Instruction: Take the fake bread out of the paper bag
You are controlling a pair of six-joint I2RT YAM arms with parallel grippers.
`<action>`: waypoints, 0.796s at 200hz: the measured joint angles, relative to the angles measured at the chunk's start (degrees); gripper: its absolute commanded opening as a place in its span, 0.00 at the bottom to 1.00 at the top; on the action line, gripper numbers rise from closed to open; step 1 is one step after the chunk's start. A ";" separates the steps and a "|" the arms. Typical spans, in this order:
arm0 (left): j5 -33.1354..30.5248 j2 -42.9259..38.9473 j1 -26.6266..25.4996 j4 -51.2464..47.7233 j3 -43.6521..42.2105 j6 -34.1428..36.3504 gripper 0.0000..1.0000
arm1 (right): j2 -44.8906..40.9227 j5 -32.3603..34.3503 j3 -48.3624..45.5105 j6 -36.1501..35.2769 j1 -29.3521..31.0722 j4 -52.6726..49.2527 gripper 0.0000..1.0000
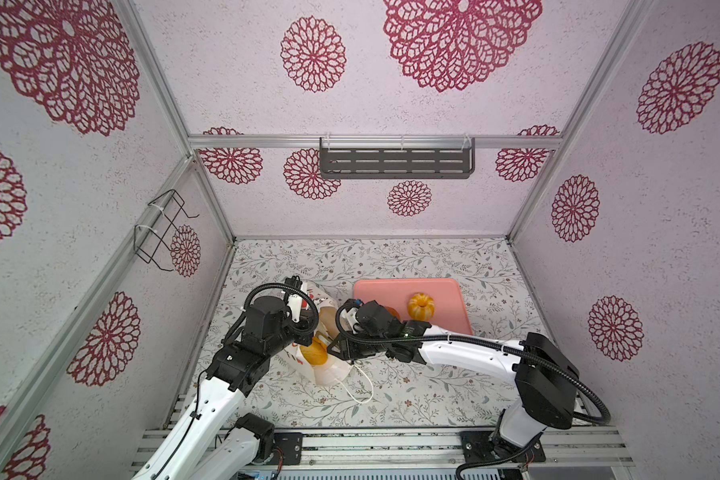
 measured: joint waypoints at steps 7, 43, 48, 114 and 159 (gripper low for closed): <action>0.00 0.02 0.00 0.00 0.00 -0.02 0.00 | 0.37 -0.24 0.02 0.04 0.00 0.26 0.39; -0.11 0.26 0.00 0.07 0.00 -0.24 0.00 | 2.69 -1.60 0.28 0.94 0.00 2.10 0.39; -0.11 0.28 0.00 0.09 0.00 -0.28 0.00 | 2.99 -1.62 0.39 0.98 0.00 2.21 0.38; -3.26 0.92 -0.72 3.08 -0.26 -5.60 0.00 | 2.16 -2.19 0.74 1.66 0.02 2.25 0.02; -5.20 0.81 -2.25 5.66 -1.73 -8.31 0.00 | -8.02 -0.37 -2.47 0.26 0.02 -3.80 0.00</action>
